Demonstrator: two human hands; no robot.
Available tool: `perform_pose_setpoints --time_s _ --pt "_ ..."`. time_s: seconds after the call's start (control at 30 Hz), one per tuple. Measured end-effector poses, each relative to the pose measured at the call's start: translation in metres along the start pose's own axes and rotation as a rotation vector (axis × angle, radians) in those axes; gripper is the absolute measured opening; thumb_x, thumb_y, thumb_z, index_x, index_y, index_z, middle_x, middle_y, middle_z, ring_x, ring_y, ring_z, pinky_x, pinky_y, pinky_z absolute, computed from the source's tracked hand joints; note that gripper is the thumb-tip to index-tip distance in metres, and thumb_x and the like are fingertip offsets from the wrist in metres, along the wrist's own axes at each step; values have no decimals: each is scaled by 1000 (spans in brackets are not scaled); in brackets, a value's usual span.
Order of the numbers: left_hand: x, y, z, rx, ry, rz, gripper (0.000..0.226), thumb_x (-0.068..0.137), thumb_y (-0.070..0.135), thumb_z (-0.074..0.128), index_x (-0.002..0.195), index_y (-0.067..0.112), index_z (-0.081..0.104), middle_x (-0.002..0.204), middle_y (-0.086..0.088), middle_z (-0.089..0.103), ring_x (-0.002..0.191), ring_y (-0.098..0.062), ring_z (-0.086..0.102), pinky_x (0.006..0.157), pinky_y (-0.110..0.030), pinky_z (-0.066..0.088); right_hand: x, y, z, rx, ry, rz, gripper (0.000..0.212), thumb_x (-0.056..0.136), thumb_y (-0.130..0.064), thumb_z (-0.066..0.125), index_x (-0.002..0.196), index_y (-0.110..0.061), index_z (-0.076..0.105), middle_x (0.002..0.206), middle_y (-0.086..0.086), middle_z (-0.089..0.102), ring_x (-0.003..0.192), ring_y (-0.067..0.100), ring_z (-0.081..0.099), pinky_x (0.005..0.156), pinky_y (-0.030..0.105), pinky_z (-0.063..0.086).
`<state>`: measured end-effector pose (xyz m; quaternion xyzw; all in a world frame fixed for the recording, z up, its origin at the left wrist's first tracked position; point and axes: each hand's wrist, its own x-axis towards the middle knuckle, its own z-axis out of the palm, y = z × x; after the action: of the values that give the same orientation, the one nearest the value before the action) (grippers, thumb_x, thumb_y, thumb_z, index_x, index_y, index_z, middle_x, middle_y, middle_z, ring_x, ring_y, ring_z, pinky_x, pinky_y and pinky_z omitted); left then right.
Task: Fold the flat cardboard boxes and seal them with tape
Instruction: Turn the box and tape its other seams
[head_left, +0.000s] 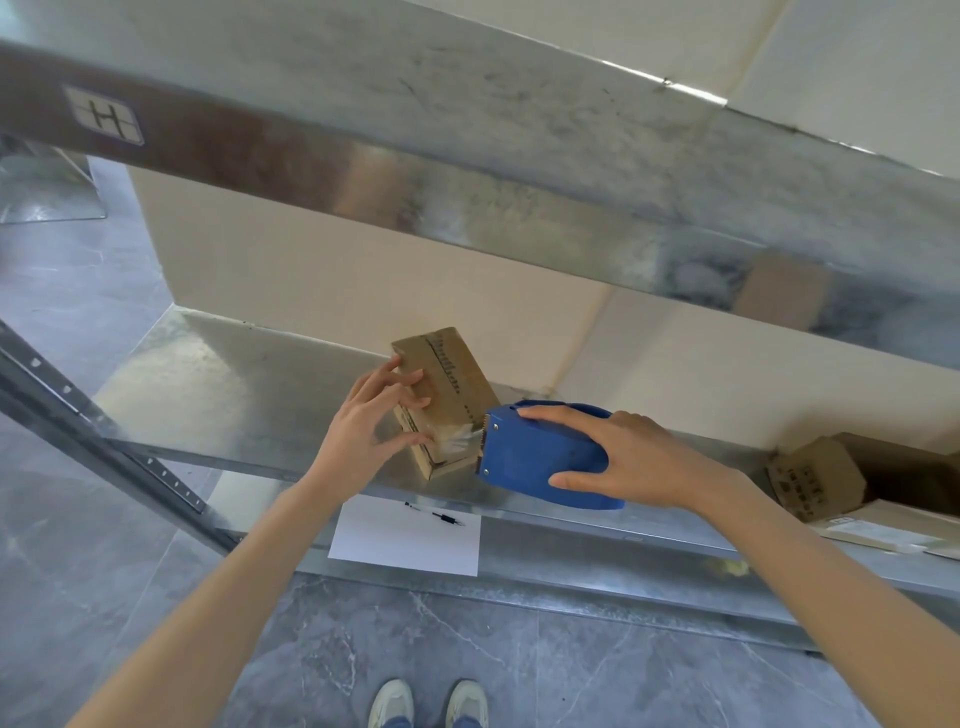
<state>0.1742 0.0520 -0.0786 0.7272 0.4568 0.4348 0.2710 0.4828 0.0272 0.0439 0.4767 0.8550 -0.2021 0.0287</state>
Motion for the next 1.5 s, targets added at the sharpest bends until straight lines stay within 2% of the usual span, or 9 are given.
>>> perform_pose_setpoints --time_s 0.1,0.37,0.47,0.6,0.83,0.97,1.13,1.3,1.5 --pt "-1 -4 3 27 7 6 30 77 20 79 105 19 67 138 10 51 143 -20 34 111 -52 38 -1 0 -2 -5 1 11 69 89 -57 58 138 -74 12 65 -11 57 56 9 51 54 22 41" --pt "-4 -1 3 -5 -23 -17 42 74 43 76 110 30 60 144 11 48 148 -15 27 111 -57 37 0 -3 -3 -50 -18 23 70 90 -56 57 140 -72 10 65 -14 54 54 5 48 56 21 37" --pt "-5 4 0 46 -52 -33 54 69 52 81 112 29 58 149 18 41 149 -8 20 112 -49 36 0 -4 -3 -47 -16 16 69 90 -56 57 140 -71 11 66 -15 54 62 -1 50 56 21 35" --pt "-10 15 6 221 -66 -36 75 61 56 87 118 23 50 152 13 35 150 -10 16 114 -41 30 1 -4 -2 -46 -15 22 70 90 -58 55 139 -73 8 81 -3 63 59 9 47 58 24 41" --pt "-17 37 40 190 138 -116 61 68 18 88 121 19 56 147 3 40 121 -24 52 85 -36 52 4 -5 3 -137 0 10 72 87 -65 54 142 -68 8 98 -10 63 67 2 46 59 20 34" --pt "-25 31 34 72 61 -94 64 79 11 81 134 33 56 148 16 35 111 -17 58 87 -35 56 -1 -6 -1 -141 4 -7 72 89 -64 52 143 -67 5 80 -12 57 61 3 43 57 18 30" --pt "-26 28 20 3 -56 -49 59 81 -1 75 132 21 56 150 20 36 123 -4 53 95 -36 54 -4 -17 -3 -95 2 -83 71 90 -64 52 143 -68 5 66 -7 52 56 7 42 55 18 28" --pt "-18 32 32 -10 -122 -123 73 82 8 75 141 35 40 155 30 27 141 -3 36 110 -39 43 -3 -10 -3 -104 25 -109 72 92 -62 51 140 -72 -1 66 -5 55 56 8 42 55 19 29" --pt "-19 29 52 -64 -39 -84 81 82 -14 65 144 33 43 157 17 31 145 -16 33 99 -44 53 -7 6 0 -56 22 -98 71 91 -62 52 136 -77 0 62 -5 52 52 10 41 53 20 34"
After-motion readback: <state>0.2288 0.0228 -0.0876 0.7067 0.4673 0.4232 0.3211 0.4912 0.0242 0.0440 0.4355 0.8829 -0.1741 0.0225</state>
